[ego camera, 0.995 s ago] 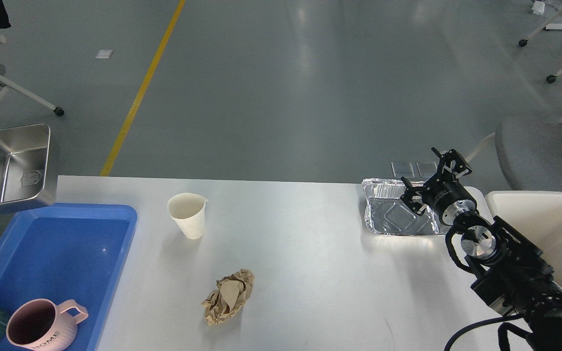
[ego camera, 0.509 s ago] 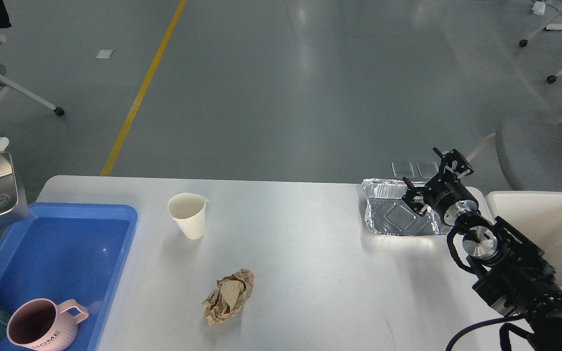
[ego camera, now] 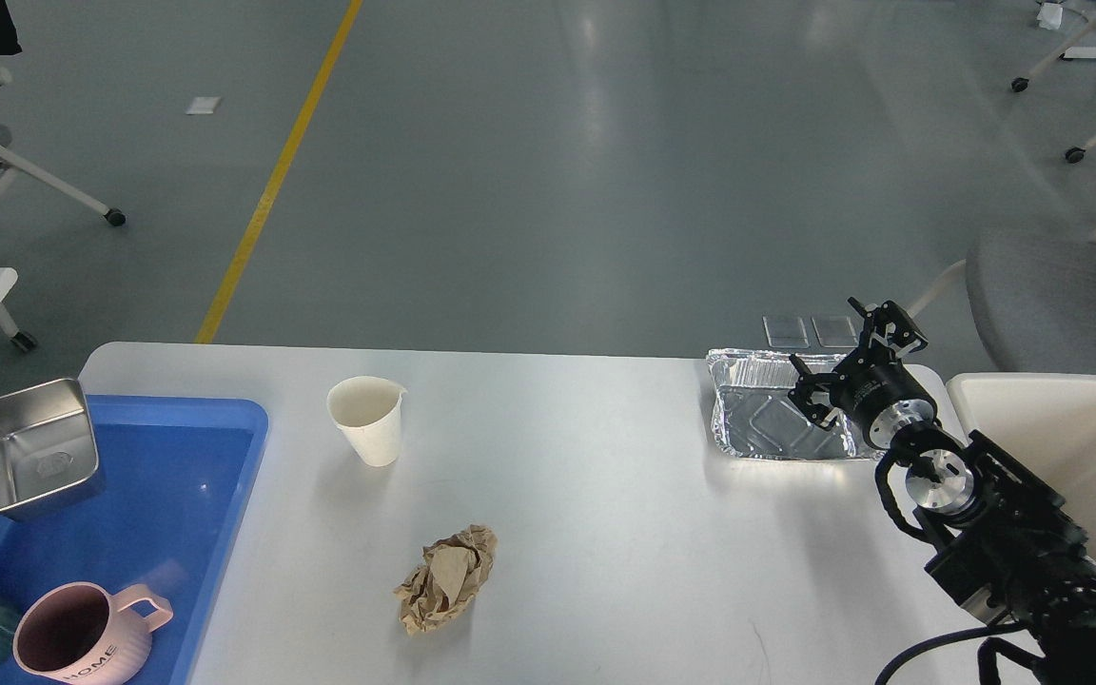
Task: Tidy desktop
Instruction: 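Lower the steel tray into the blue bin and release it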
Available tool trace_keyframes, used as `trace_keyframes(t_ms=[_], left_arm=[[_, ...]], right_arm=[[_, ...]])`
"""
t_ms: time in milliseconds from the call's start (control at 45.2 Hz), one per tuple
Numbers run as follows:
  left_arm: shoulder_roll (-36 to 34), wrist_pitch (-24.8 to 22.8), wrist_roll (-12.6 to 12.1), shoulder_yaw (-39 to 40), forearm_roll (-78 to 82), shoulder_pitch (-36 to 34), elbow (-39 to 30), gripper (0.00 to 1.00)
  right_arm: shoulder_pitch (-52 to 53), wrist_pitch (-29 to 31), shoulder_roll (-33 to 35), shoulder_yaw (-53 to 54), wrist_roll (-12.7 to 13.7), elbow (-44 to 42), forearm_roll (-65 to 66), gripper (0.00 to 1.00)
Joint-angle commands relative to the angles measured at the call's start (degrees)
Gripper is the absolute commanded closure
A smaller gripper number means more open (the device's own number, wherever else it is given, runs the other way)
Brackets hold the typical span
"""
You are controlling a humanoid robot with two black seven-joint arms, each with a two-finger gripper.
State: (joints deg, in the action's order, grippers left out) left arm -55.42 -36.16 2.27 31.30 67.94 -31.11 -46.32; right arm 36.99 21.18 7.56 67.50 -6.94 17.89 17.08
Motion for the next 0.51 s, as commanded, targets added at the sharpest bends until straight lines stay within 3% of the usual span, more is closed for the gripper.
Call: trace_keyframes(t_ms=[0,487], left_arm=[[3.5,3.4,-0.2,-3.1,-0.1,0.0,0.7,1.00],[10.6,5.4,0.0,-3.4,0.0,0.1,7.8,1.00]], right_arm=[[-0.1,0.0,0.0,0.0,0.0,0.0,0.0,0.00],[-0.4,0.0,0.5,0.0,0.0,0.0,0.0,0.00]])
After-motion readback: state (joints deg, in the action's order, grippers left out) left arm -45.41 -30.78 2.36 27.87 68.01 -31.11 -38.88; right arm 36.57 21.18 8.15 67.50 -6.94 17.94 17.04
